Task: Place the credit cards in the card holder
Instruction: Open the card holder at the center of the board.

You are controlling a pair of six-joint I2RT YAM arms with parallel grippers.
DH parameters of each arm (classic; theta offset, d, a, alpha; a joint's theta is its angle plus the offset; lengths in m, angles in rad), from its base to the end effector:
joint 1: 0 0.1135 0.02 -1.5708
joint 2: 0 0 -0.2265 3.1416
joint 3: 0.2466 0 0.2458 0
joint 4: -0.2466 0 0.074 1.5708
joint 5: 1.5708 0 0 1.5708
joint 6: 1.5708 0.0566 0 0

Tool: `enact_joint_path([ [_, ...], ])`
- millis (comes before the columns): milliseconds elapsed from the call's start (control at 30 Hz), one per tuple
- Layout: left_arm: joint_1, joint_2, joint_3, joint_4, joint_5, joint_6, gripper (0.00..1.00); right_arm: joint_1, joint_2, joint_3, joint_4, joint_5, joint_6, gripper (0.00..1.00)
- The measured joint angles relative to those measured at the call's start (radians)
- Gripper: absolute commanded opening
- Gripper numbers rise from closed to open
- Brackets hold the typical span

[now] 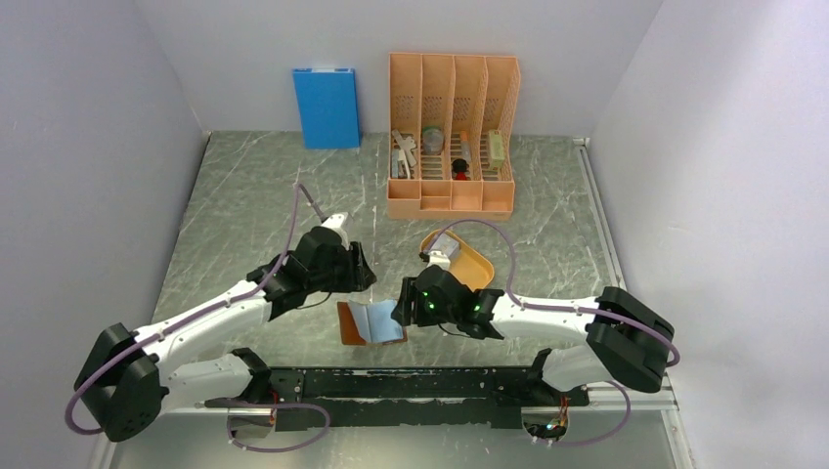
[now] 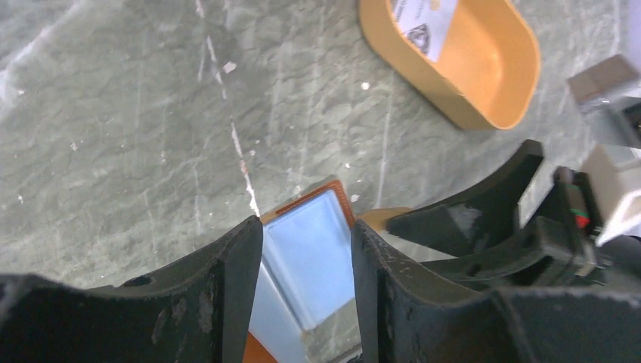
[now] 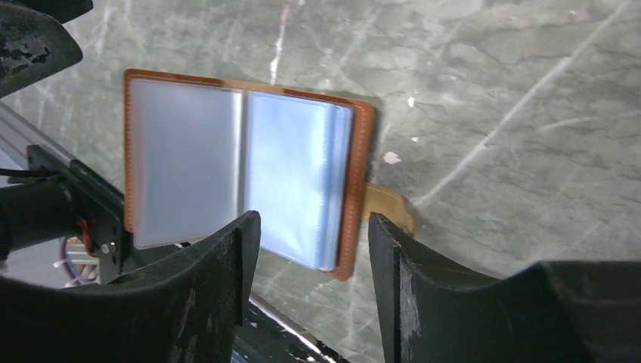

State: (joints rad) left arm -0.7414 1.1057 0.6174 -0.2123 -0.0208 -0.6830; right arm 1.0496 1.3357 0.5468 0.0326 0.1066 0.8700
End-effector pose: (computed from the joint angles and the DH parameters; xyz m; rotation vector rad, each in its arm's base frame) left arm 0.1903 -0.1726 0.1729 0.0579 2.3766 -0.7034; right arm 0.1409 0.2333 0.1175 -0.1652 2.4699 0.7986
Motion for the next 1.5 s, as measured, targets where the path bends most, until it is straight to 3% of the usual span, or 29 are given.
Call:
enact_joint_path([
  [100,-0.006,-0.02,0.029,-0.015,0.016,0.007,0.43,0.011,0.0,0.023,-0.002,0.001,-0.01,0.57],
  [300,-0.091,0.018,0.034,-0.026,0.051,0.004,0.14,0.022,0.012,0.051,0.0,0.001,-0.018,0.54],
  [433,-0.117,0.013,-0.01,-0.046,0.053,-0.015,0.05,0.023,0.026,0.052,-0.001,0.002,-0.017,0.54],
  [667,-0.118,-0.096,-0.161,-0.143,0.042,-0.069,0.05,0.023,0.048,0.052,0.005,0.0,-0.013,0.53],
  [833,-0.118,-0.093,-0.221,-0.146,0.002,-0.115,0.05,0.028,0.073,0.052,0.015,-0.003,-0.01,0.52],
  [1500,-0.118,-0.109,-0.27,-0.066,-0.074,-0.171,0.05,0.234,0.023,0.241,-0.155,0.195,-0.032,0.5],
])
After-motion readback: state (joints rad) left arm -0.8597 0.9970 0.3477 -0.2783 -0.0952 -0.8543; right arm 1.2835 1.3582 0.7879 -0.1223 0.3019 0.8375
